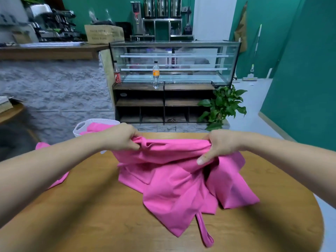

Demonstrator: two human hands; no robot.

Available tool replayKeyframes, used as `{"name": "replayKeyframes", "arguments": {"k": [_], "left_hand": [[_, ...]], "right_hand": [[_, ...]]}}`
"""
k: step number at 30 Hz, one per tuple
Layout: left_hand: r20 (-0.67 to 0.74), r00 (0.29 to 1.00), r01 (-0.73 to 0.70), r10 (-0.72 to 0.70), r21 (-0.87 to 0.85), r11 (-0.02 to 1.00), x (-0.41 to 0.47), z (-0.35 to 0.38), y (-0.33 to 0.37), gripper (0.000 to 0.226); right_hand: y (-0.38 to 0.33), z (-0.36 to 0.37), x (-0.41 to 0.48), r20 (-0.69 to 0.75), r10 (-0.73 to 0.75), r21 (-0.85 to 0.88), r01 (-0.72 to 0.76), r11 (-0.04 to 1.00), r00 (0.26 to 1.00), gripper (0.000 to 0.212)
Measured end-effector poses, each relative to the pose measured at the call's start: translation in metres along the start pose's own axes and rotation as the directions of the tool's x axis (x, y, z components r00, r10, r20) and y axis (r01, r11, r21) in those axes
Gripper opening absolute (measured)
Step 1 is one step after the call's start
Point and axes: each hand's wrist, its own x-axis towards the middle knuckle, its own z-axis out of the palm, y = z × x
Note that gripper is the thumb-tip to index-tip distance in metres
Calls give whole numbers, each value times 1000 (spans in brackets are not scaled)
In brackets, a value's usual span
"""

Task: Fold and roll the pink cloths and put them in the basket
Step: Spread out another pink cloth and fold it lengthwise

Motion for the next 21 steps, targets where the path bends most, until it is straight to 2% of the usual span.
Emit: {"name": "replayKeyframes", "arguments": {"k": [1, 3, 5, 6, 7, 8, 9, 11, 13, 15, 18, 19, 20, 21], "left_hand": [[-21, 1000, -24, 23, -73, 997, -1, 3, -3, 24], [-68, 996, -67, 53, -215, 974, -4, 1, -2, 22], [-84, 996, -49, 20, -358, 933, -5, -1, 4, 12], [-106, 994, -29, -18, -422, 906, -4, -2, 7, 11], [-140, 989, -19, -52, -466, 884, -2, -2, 8, 12], [-172, 982, -19, -80, -505, 863, 0, -2, 8, 14], [-195, 976, -23, -99, -544, 839, 1, -4, 9, 17], [-220, 969, -33, -113, -567, 823, 5, -7, 11, 19], [-194, 976, -16, -98, -515, 857, 6, -11, 15, 18], [-112, 993, -16, -34, -414, 910, 4, -14, 20, 27], [-4, 1000, -12, 12, -72, 997, 3, -15, 23, 48], [-14, 1000, -3, 4, 59, 998, 2, -14, 22, 52], [-40, 999, 5, 1, 148, 989, 3, -13, 21, 53], [-69, 998, -1, 14, 185, 983, 5, -12, 20, 52]], "right_hand": [[6, 8, 0, 79, 13, -129, -3, 992, 997, 62], [19, 21, 3, 70, 64, -387, -31, 921, 995, 49], [34, 27, 7, -24, 23, -373, -30, 927, 999, 27], [40, 25, 5, -56, 2, -248, -16, 969, 998, 18], [45, 23, 4, -88, -12, -34, 9, 999, 996, 11], [46, 21, 1, -103, 1, 208, 21, 978, 995, 16], [48, 19, -1, -131, 22, 407, 33, 913, 991, 18], [48, 15, -2, -213, 72, 546, 58, 836, 974, 9], [44, 14, 2, -223, 87, 590, 63, 805, 971, 10], [38, 14, 3, -199, 85, 634, 62, 771, 976, 21], [27, 8, -6, -177, 1, 668, 120, 734, 984, 24], [23, 5, -10, -151, -31, 649, 123, 750, 988, 27], [20, 2, -14, -115, -38, 560, 96, 823, 993, 37], [20, -1, -16, -92, -28, 367, 60, 928, 995, 54]]}}
